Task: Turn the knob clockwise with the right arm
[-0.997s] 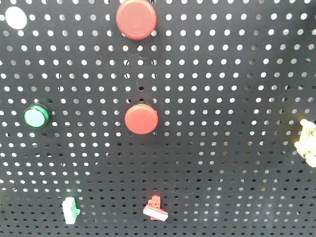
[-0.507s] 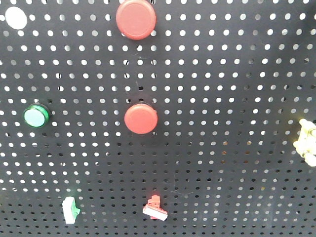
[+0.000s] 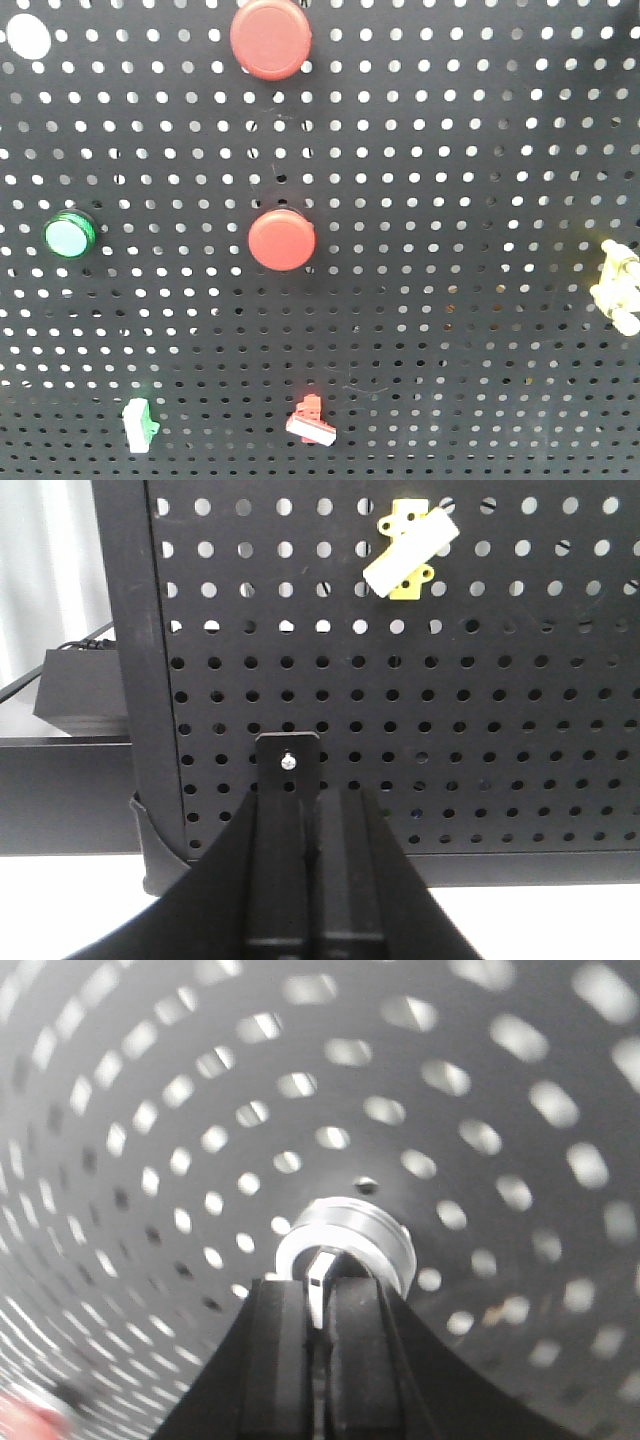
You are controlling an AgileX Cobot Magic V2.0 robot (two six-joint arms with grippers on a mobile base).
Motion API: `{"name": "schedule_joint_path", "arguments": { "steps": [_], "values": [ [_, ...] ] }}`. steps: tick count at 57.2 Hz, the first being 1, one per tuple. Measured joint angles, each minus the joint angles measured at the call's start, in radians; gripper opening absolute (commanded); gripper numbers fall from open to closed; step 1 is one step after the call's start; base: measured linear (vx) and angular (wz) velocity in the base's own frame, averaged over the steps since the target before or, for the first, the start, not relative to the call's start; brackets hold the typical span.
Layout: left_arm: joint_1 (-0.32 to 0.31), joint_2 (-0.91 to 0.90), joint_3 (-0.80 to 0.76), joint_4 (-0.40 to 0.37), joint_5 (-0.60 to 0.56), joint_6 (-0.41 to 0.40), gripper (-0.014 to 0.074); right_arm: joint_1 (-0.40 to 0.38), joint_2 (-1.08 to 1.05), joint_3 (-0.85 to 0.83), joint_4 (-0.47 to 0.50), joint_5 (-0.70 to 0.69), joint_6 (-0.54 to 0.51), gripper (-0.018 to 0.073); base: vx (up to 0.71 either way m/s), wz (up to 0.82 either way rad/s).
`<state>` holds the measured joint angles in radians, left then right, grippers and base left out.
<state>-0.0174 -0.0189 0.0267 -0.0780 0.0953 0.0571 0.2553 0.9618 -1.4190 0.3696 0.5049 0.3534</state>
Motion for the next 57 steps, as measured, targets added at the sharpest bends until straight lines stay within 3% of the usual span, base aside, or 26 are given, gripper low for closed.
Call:
{"name": "schedule_joint_path", "arguments": {
  "steps": [17,41,53,57],
  "values": [
    [0.000,0.000,0.000,0.000,0.000,0.000,-0.0006,0.000,0.002,0.006,0.022,-0.012,0.148,-0.0009,0.00,-0.01],
    [0.000,0.000,0.000,0.000,0.000,0.000,-0.0006,0.000,-0.023,0.016,0.025,0.000,0.167,-0.0009,0.00,0.00],
    [0.000,0.000,0.000,0.000,0.000,0.000,-0.0006,0.023,-0.107,0.014,-0.013,0.032,0.167,-0.0009,0.00,0.00],
    [0.000,0.000,0.000,0.000,0.000,0.000,-0.0006,0.023,-0.155,0.010,-0.071,0.042,0.167,-0.0009,0.00,0.00]
  ]
}}
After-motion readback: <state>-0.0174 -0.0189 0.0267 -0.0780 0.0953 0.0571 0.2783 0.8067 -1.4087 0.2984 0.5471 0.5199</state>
